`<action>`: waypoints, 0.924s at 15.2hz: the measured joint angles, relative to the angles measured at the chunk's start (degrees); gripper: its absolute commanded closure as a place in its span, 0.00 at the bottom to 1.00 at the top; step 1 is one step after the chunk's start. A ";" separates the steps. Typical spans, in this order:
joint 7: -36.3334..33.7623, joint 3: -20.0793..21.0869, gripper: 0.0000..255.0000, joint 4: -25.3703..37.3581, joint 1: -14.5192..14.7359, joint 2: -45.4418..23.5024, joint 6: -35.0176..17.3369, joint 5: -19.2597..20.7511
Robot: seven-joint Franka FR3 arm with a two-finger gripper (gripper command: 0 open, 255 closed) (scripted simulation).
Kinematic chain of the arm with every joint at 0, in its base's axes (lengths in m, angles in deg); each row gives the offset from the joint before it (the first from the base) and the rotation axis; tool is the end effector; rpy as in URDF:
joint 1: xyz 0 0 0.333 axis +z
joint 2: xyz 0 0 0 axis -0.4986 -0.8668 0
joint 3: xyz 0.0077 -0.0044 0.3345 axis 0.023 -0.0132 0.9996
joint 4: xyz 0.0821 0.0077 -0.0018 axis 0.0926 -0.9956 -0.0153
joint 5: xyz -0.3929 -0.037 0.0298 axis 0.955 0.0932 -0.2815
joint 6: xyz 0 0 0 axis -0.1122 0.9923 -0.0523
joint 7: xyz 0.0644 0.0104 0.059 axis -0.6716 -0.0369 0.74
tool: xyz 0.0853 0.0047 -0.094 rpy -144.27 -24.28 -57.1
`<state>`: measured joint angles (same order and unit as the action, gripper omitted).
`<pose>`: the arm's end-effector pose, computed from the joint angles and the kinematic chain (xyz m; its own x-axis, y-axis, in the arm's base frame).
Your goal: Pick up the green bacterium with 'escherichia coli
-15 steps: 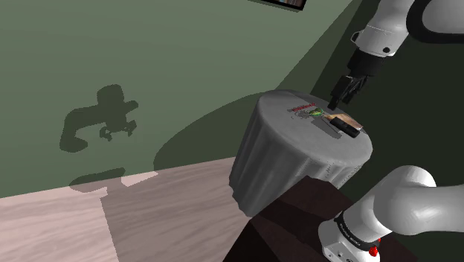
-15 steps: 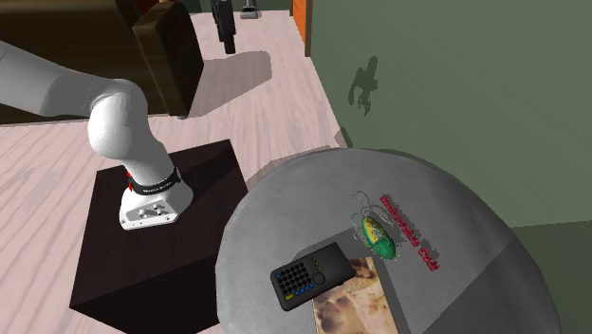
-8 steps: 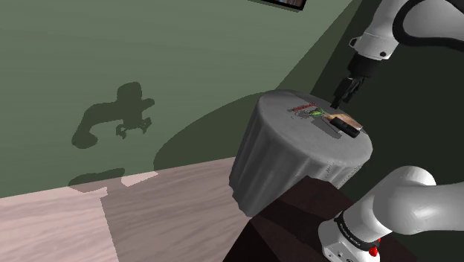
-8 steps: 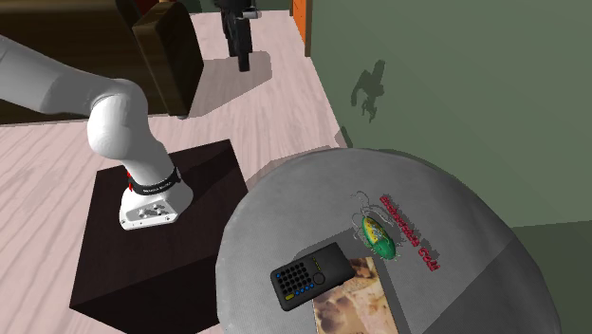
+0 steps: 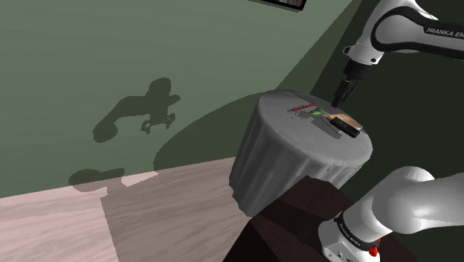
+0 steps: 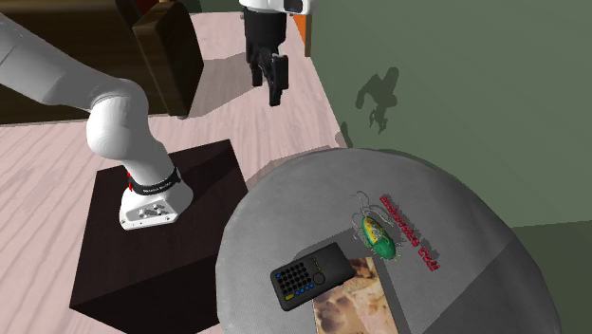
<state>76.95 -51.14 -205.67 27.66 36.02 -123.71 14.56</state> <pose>0.3273 -0.1498 0.5518 0.9905 0.1039 -0.0903 0.1039 -0.9946 -0.0052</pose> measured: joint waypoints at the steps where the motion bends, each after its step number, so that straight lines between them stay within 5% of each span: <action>1: 1.76 -1.25 0.00 0.87 -0.06 -1.38 -0.44 0.42; 8: 14.73 -10.25 0.00 7.04 -0.05 -13.45 -5.54 1.33; 14: 27.04 -17.02 0.00 15.74 -0.19 -27.71 -9.29 -2.64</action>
<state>103.99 -68.16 -189.93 27.47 8.31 -133.00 11.92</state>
